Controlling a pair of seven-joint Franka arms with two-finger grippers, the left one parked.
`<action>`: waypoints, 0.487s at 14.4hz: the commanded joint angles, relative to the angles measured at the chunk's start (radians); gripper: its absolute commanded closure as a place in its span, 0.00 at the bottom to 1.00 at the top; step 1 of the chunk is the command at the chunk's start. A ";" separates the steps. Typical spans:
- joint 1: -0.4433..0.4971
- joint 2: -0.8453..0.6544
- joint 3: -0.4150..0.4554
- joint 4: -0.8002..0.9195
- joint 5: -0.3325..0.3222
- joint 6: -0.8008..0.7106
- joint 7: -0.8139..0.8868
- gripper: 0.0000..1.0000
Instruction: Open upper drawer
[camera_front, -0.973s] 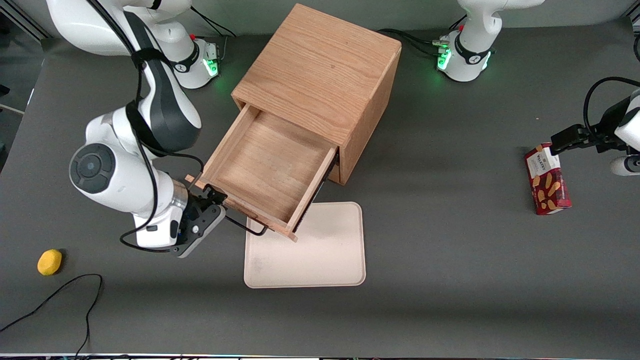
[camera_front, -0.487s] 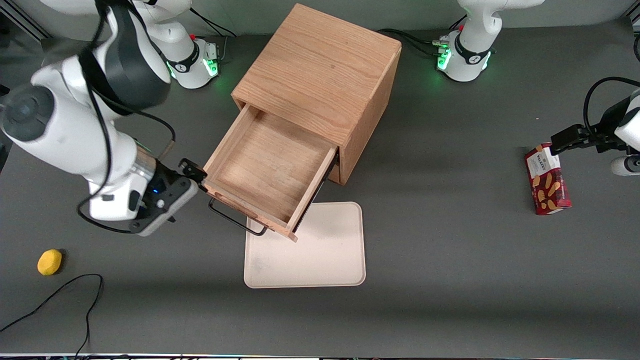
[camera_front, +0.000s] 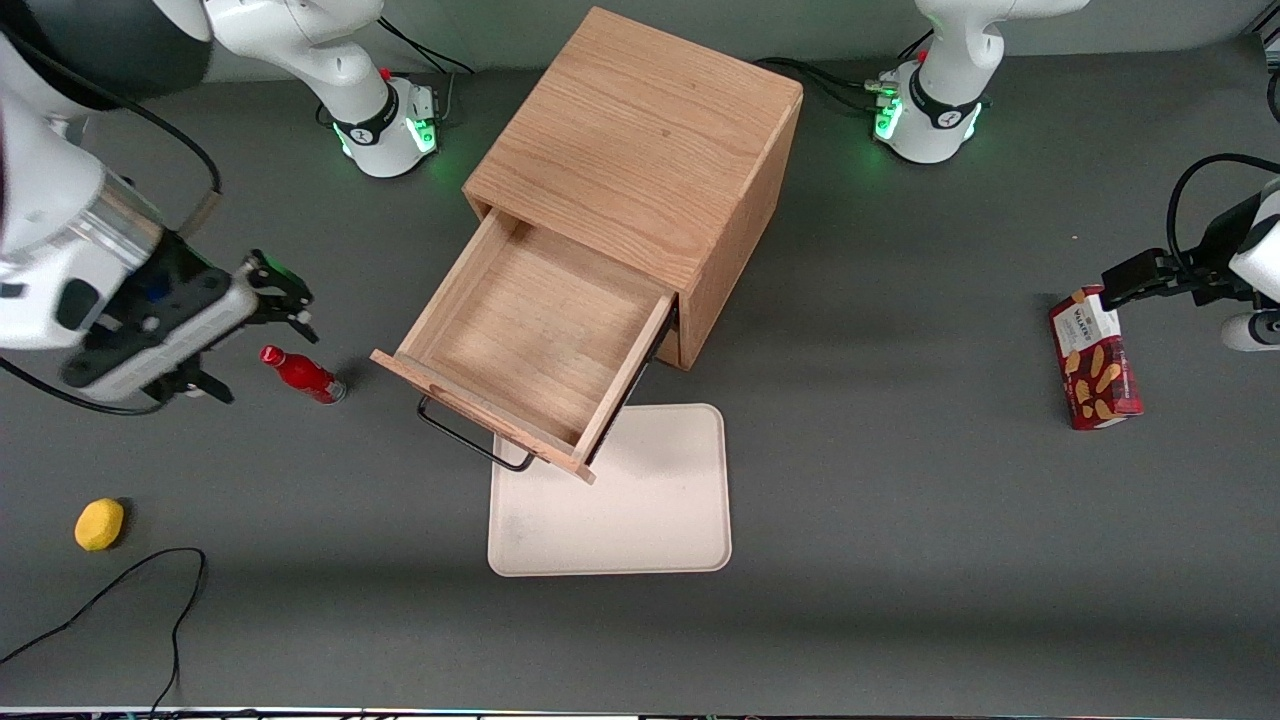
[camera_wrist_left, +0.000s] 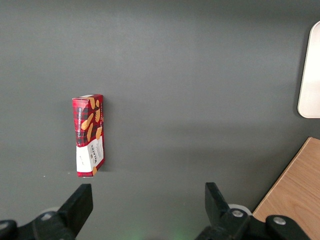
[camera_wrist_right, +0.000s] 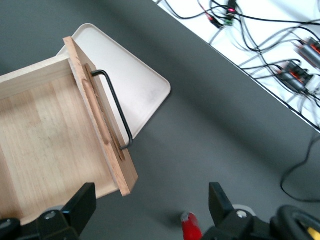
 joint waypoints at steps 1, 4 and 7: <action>-0.051 -0.121 0.005 -0.128 -0.006 0.005 0.027 0.00; -0.105 -0.195 0.005 -0.188 -0.006 0.005 0.189 0.00; -0.132 -0.215 0.005 -0.195 -0.006 -0.033 0.381 0.00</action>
